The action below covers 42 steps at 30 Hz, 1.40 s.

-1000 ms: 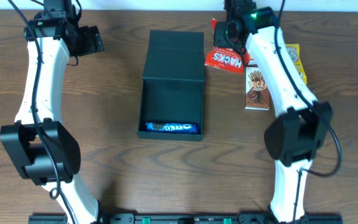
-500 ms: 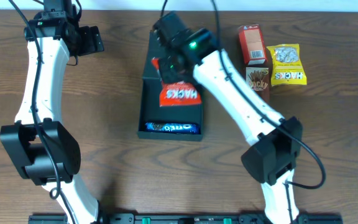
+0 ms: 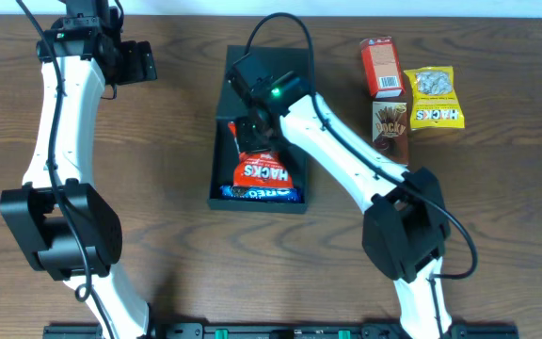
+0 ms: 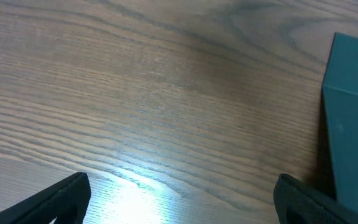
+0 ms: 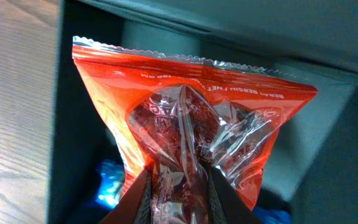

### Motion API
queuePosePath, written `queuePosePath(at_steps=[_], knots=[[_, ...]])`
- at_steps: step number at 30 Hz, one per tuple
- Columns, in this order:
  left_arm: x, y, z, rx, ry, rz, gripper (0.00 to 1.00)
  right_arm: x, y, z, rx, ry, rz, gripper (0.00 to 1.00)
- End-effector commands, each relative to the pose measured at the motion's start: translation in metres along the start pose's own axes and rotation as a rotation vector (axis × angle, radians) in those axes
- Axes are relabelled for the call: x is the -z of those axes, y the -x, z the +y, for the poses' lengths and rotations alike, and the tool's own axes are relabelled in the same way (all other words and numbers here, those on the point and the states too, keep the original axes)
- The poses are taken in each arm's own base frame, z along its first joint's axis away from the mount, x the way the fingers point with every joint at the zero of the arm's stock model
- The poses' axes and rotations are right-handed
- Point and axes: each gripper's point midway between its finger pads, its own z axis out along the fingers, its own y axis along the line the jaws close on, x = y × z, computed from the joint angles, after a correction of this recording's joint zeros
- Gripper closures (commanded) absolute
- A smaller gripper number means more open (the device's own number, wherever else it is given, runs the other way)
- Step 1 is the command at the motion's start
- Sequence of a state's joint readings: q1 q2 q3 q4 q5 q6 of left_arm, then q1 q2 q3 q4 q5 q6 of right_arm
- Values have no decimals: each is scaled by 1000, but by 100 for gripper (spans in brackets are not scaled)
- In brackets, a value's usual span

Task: Pack container
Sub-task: 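Carry the Hacks bag left and lower it into the box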

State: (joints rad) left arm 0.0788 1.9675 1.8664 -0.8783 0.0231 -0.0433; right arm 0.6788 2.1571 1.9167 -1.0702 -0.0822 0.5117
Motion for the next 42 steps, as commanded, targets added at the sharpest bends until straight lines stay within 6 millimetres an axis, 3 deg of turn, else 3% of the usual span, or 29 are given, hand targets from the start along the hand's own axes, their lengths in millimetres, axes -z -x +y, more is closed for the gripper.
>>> queuePosePath(at_steps=[1,3,8,16,18,19,21,24,28,29,31,33,35,38,42], knots=[[-6,-3,4,-16,5,14,5,-7,-3,21,-32,41,-13,92],[-6,-3,4,-16,5,14,5,-9,2,27,-39,48,-50,92],[-6,-3,4,-16,5,15,5,-21,3,18,-139,-23,-98,93],[-6,-3,4,-16,5,15,5,-21,9,22,-181,-20,-139,91],[-6,-3,4,-16,5,15,5,-20,13,23,-176,-31,-167,82],[-6,-3,4,-16,5,15,5,-20,13,25,-166,-36,-175,54],[-6,-3,4,-16,5,15,5,-20,12,26,-157,-35,-176,36],[-6,-3,4,-16,5,15,5,-19,15,29,-119,-27,-182,33],[-6,-3,4,-16,5,15,5,-4,22,36,-33,4,-201,45],[-6,-3,4,-16,5,15,5,2,24,37,-1,12,-209,56],[-6,-3,4,-16,5,15,5,21,28,42,80,46,-229,98],[-6,-3,4,-16,5,15,5,29,20,47,196,108,-186,99],[-6,-3,4,-16,5,15,5,24,8,39,250,114,-119,98],[-6,-3,4,-16,5,15,5,3,-8,24,274,88,-30,98],[-6,-3,4,-16,5,15,5,-29,-23,20,301,110,48,98]])
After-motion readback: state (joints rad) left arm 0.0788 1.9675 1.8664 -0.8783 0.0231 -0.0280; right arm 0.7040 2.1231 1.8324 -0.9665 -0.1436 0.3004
